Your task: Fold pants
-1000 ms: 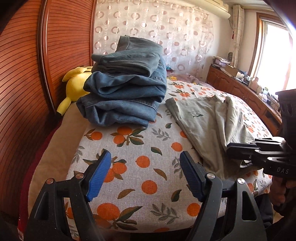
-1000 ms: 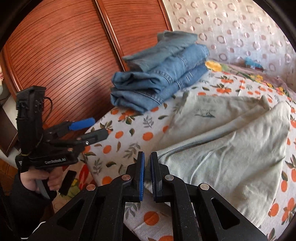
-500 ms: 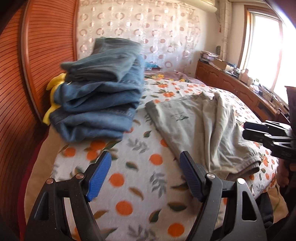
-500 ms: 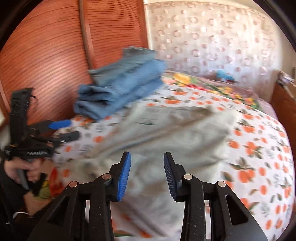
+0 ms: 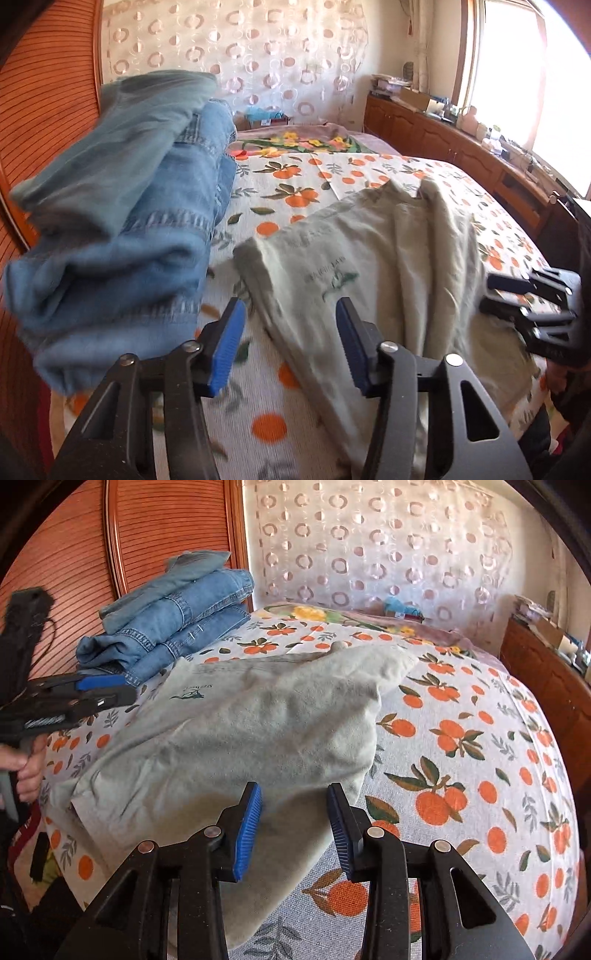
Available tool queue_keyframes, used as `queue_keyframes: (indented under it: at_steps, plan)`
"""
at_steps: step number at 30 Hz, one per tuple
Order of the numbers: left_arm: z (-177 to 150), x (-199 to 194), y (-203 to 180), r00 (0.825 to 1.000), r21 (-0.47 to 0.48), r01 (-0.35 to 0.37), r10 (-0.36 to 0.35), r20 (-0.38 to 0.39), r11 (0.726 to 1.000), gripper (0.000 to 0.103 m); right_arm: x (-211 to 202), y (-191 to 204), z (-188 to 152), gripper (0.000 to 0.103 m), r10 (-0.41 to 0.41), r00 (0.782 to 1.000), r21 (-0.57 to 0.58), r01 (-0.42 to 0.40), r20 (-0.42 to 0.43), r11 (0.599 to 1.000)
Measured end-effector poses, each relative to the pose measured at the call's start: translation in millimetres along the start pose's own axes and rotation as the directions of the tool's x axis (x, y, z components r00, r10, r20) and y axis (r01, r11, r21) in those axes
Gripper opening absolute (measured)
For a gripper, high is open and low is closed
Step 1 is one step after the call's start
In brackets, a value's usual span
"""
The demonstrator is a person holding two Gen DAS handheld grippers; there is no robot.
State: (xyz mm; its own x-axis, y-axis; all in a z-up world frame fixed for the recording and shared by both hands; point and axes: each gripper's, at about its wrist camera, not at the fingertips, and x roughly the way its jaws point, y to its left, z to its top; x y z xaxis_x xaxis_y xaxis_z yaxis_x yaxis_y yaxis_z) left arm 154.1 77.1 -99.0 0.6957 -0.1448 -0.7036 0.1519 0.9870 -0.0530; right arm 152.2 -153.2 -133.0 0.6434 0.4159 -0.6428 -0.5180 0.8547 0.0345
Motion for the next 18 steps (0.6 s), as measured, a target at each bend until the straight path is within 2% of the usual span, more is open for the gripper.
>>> queue_keyframes:
  at_steps: [4,6,12,17,18]
  plan:
    - [16,18,-1,0.998,0.032,-0.049,0.05,-0.025,0.998,0.044,-1,6,-1,0.038,-0.004,1.0,-0.001,0.004,0.013,1.0]
    - [20,26,2,0.998,0.03,-0.05,0.051,-0.041,0.998,0.041,6,0,0,0.038,-0.004,1.0,0.002,0.004,0.014,1.0]
    - [25,43,2,0.99,0.058,-0.109,0.113,-0.082,0.992,0.031,2,-7,-4,0.038,0.004,1.0,-0.011,-0.003,0.015,1.0]
    - [26,52,-2,0.986,0.094,-0.134,0.142,-0.091,0.987,0.029,1,-9,-5,0.038,0.003,1.0,-0.013,-0.003,0.023,1.0]
    - [26,53,-3,0.986,0.098,-0.134,0.143,-0.089,0.986,0.024,0,-9,-5,0.038,0.003,1.0,-0.014,-0.002,0.024,1.0]
